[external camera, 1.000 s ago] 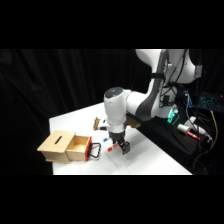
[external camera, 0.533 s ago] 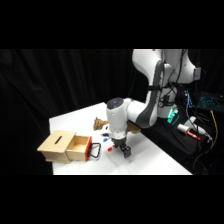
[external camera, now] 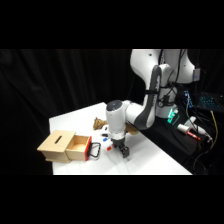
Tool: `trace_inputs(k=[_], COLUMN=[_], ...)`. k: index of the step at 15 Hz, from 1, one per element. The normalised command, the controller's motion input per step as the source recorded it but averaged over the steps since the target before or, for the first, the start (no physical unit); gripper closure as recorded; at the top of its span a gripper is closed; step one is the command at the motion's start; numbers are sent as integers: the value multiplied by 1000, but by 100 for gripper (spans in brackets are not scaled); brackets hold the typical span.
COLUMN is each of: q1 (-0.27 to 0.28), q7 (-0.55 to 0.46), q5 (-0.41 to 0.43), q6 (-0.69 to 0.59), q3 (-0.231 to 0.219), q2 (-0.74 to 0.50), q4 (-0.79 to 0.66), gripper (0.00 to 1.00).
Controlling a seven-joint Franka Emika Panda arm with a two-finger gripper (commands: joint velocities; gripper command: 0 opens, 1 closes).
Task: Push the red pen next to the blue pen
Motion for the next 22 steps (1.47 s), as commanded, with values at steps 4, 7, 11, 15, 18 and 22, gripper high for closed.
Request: trace_inputs(k=[4, 7, 11, 15, 18, 22], q1=[-142, -163, -137, -178, -55, 9], q7=[-97, -167, -208, -332, -239, -165], q5=[-1, 9, -4, 57, 29, 32], q6=[154, 87, -18, -369, -580, -615], q3=[-81, -45, -16, 132, 81, 37], q2=[-33, -22, -63, -229, -455, -577], q4=[-63, -21, 19, 19, -34, -41], gripper=[0, 0, 0, 0, 0, 0])
